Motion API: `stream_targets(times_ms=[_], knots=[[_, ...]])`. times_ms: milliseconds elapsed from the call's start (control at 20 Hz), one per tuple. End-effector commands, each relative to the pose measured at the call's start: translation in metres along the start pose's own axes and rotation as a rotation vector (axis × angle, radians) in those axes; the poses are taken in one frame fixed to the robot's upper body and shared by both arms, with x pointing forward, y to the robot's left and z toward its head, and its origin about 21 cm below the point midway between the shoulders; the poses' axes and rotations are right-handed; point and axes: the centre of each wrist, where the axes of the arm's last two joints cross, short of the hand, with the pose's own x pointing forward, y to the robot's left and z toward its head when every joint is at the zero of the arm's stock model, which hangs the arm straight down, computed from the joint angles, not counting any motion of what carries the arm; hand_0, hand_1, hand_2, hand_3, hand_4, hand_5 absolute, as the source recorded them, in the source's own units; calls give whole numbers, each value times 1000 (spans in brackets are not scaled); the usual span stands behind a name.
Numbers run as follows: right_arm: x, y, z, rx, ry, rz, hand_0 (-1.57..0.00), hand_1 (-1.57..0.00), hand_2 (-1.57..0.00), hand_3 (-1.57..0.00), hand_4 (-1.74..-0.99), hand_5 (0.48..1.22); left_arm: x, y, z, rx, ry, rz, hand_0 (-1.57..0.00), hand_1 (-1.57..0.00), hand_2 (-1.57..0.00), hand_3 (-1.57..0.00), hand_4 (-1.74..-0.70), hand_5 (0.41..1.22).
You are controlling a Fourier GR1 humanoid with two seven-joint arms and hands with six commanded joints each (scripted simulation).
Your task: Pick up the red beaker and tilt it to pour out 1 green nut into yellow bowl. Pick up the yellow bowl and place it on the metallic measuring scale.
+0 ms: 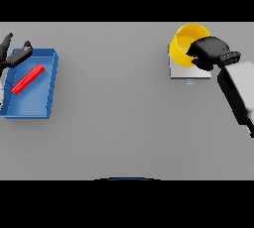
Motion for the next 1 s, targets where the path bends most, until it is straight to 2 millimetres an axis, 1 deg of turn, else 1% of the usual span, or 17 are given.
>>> stream_targets(times_ms=[0,50,150,200,250,350,400,450,500,550,600,650,700,750,800,850,950], knots=[[0,3,-2,11,12,-6,-1571,-1571,-1390,-1361,-1741,1221,-2,3,0,0,-1,5,1,1,1,1,-859,807],[-2,4,-3,13,15,-7,-1571,-1571,-1386,-1374,-1741,1221,-4,2,-1,-7,10,1,1,1,1,1,-858,809],[-4,10,-3,13,23,-9,-1571,-1571,-1380,-1392,-1741,1221,-6,4,2,-8,1,0,1,1,1,1,-851,802],[-5,13,-5,25,32,-10,-1571,-1571,-1382,-1402,-1741,1221,-4,1,1,-9,-5,2,1,1,1,1,-849,799],[-5,13,-7,36,35,-13,-1571,-1571,-1380,-1417,-1741,1221,-2,2,2,-9,-8,5,1,1,1,1,-847,796],[-4,12,-9,38,30,-17,-1571,-1571,-1374,-1448,-1741,1221,-3,-1,2,-15,-3,6,1,1,1,1,-844,783],[-4,15,-9,34,30,-21,-1571,-1571,-1404,-1376,-1741,1221,-2,-1,1,-7,1,4,1,1,1,1,-842,780],[-7,15,-8,38,31,-28,-1565,-1496,-1437,-1249,-1741,1221,-4,1,3,-3,-3,-5,1,1,1,1,-838,779],[-9,13,-7,43,37,-29,-1558,-1428,-1343,-1110,-1682,1221,-4,0,2,-8,-1,-3,1,1,1,1,-836,775],[-8,17,-8,38,42,-32,-1471,-1285,-1178,-959,-1632,1145,-6,-1,2,-12,0,-1,1,1,1,1,-837,773],[-7,16,-8,41,44,-53,-1335,-1125,-1007,-816,-1592,1074,-5,-3,2,-21,-4,-1,1,1,1,1,-836,774],[-9,12,-6,48,43,-83,-1147,-958,-848,-688,-1559,1014,-2,0,3,-10,0,-8,1,1,1,1,-834,771],[-10,11,-6,60,45,-98,-946,-811,-708,-576,-1535,965,-3,0,1,-10,1,-2,1,1,1,1,-835,768],[-7,15,-8,71,45,-114,-757,-673,-579,-476,-1513,923,-5,3,0,-8,-2,4,1,1,1,1,-839,764],[-8,12,-8,70,49,-124,-605,-556,-470,-391,-1496,890,-4,3,0,-12,-4,6,1,1,1,1,-840,764],[-10,9,-8,74,63,-123,-484,-459,-376,-318,-1485,863,-3,1,1,-15,-16,4,1,1,1,1,-837,760],[-8,12,-8,83,59,-111,-309,-304,-240,-206,-1461,833,-5,4,0,-14,-2,3,1,1,1,1,-832,749]])
